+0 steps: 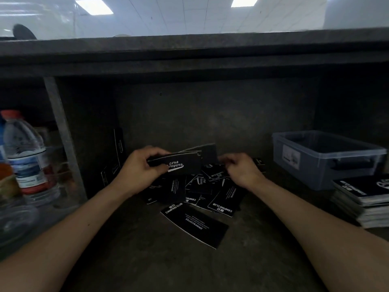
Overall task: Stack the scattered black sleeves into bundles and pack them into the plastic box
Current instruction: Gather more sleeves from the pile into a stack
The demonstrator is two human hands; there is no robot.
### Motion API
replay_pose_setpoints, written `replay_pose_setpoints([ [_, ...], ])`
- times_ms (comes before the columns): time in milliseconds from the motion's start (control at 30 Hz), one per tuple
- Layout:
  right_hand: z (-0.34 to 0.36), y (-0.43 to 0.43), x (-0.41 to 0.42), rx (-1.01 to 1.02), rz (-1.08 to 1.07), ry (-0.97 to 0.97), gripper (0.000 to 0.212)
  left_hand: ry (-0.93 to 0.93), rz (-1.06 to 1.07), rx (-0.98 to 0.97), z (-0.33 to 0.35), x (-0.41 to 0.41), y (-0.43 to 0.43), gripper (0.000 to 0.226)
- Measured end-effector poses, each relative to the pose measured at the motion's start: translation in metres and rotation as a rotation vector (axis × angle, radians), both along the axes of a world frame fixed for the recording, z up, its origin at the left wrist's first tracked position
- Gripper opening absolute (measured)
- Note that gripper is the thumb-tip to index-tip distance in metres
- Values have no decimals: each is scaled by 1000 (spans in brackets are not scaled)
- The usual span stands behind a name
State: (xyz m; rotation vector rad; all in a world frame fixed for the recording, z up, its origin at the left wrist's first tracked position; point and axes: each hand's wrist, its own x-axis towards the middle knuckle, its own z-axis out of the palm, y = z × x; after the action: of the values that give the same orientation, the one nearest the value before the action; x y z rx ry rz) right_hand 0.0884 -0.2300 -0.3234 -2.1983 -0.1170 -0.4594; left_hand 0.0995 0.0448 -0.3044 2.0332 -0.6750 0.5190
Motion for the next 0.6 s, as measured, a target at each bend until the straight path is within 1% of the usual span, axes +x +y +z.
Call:
replay_pose_setpoints([
  [33,-3,-3,3,-204,14,15,39,10,23,58,0,0,2,31],
  [67,-6,-5,4,-344,32,53,39,30,32,119,-1,-1,3,31],
  [100,-7,-7,4,-433,36,89,36,53,30,173,-2,-2,2,31],
  [167,-3,-7,-1,-547,-37,100,26,86,7,220,-6,-3,1,32],
  [200,1,-6,-4,-590,-98,74,25,92,-2,213,-6,-2,0,32],
  [233,4,-7,-6,-617,-160,49,29,97,-12,196,-6,-3,0,33],
  [333,7,-12,-8,-583,-250,53,41,128,-50,142,-4,-4,-1,35],
  [400,2,-15,-4,-524,-191,64,40,137,-55,113,-5,-4,-1,35],
  [433,-2,-16,0,-508,-136,81,44,138,-48,96,-6,-3,-2,34],
  [500,-8,-17,6,-473,-35,141,61,126,-21,59,-7,-2,-2,34],
  [533,-10,-18,8,-460,-20,171,68,120,-8,46,-7,-2,-2,34],
  [567,-11,-20,9,-460,-36,196,79,120,0,39,-6,-2,-2,34],
  [600,-11,-23,11,-463,-71,215,94,126,0,40,-6,-1,-1,32],
])
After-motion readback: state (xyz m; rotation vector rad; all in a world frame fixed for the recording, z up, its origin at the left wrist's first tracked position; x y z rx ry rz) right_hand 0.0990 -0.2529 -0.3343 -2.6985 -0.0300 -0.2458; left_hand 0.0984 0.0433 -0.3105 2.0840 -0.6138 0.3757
